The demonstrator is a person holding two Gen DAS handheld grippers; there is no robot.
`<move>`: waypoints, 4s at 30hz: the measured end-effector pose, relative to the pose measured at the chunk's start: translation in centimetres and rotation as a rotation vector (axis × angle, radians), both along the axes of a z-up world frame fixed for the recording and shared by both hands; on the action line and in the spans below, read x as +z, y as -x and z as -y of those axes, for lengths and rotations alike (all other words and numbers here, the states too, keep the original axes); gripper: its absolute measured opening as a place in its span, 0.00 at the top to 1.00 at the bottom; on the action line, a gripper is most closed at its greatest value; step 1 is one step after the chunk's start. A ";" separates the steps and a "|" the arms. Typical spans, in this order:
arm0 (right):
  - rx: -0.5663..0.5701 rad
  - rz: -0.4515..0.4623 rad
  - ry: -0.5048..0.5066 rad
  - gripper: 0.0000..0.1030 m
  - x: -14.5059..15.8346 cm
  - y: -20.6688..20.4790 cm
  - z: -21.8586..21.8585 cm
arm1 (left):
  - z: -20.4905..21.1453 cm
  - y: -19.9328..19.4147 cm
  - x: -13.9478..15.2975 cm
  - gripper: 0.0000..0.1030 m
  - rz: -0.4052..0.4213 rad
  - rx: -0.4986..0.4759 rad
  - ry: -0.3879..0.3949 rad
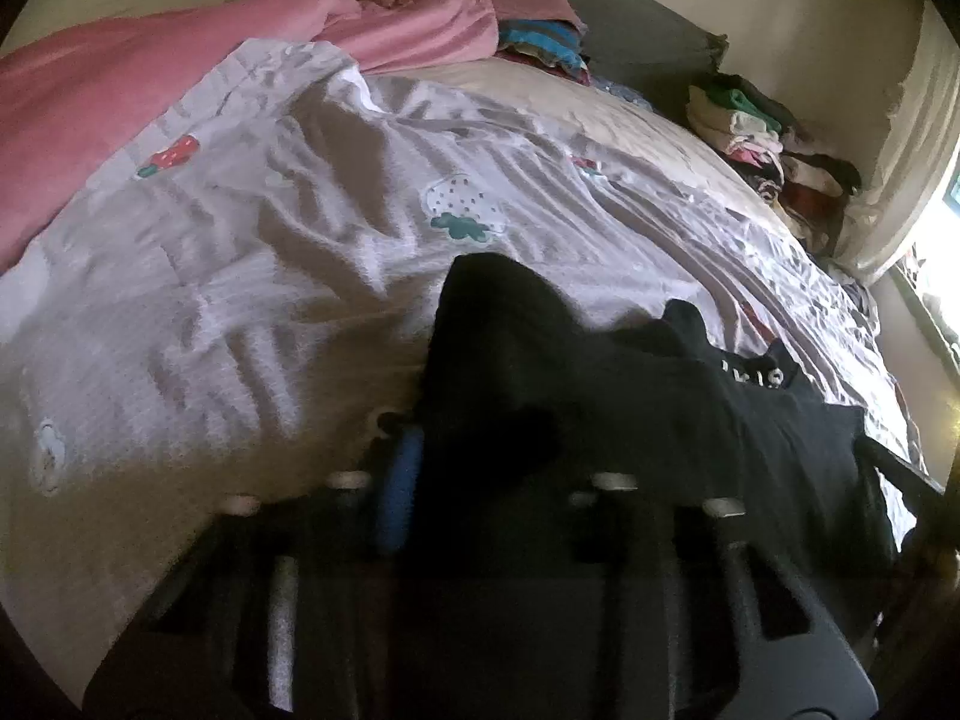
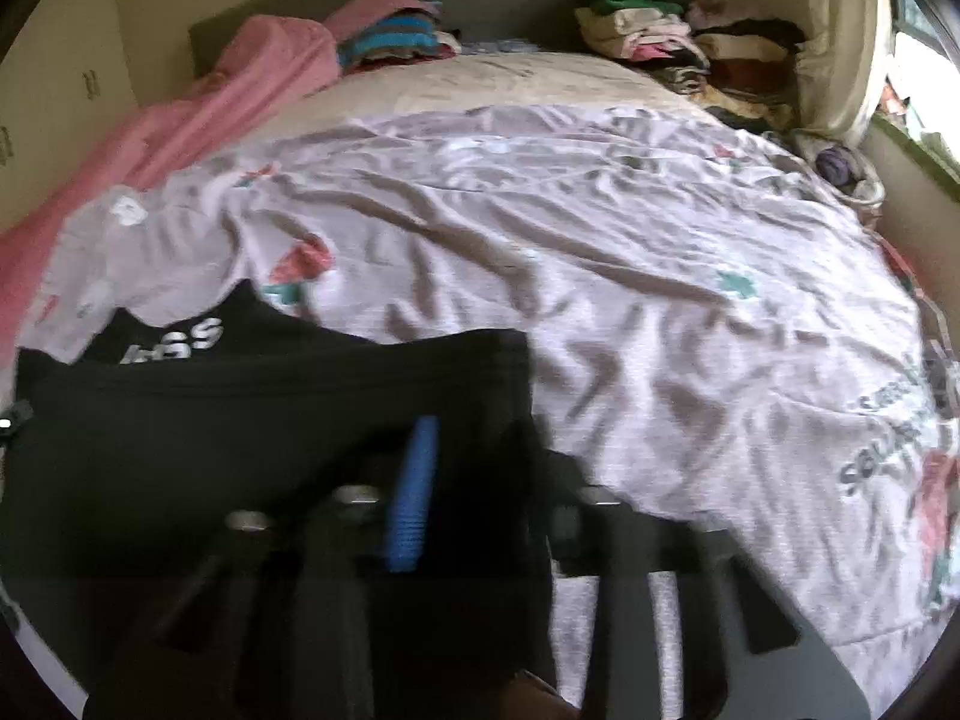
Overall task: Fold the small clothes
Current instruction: 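Grasp the edge of the folded sweatshirt with both grippers, then open the right gripper and pull it back from the sweatshirt, then lift the sweatshirt edge with the left gripper and fold it over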
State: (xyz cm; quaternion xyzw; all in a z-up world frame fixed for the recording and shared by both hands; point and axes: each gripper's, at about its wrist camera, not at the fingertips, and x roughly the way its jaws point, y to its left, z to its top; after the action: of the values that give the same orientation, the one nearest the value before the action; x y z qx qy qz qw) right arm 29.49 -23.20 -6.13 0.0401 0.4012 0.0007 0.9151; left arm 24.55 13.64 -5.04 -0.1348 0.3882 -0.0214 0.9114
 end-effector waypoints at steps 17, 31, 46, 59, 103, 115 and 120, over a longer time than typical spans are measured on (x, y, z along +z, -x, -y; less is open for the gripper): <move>-0.073 0.059 0.037 0.92 1.1 -0.4 0.5 | 0.1 -0.7 1.0 0.95 0.064 -0.004 -0.118; -0.155 0.008 0.030 0.71 -0.5 1.2 1.1 | 0.3 0.5 0.7 0.77 0.026 -0.030 -0.123; -0.189 0.023 -0.042 0.28 0.0 5.4 1.6 | 0.3 3.0 1.1 0.56 -0.004 -0.013 -0.113; -0.008 0.062 -0.043 0.07 2.2 9.2 -4.3 | -0.7 5.7 2.7 0.22 0.047 0.033 -0.063; 0.745 0.129 0.352 0.04 0.2 14.3 -30.4 | -4.7 4.1 1.3 0.09 -0.035 0.106 -0.032; 0.689 0.136 0.462 0.04 -1.9 12.7 -32.8 | -3.9 3.2 1.3 0.09 -0.029 0.065 -0.059; 0.669 0.145 0.493 0.04 -2.3 11.7 -33.4 | -3.9 2.9 1.1 0.09 -0.037 0.058 -0.059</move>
State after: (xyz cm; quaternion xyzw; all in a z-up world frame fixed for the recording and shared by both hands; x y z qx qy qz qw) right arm 17.81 10.18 -8.45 -0.3126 0.3148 0.2044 0.8726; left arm 21.64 17.50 -3.95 -0.1194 0.4016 0.0188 0.9078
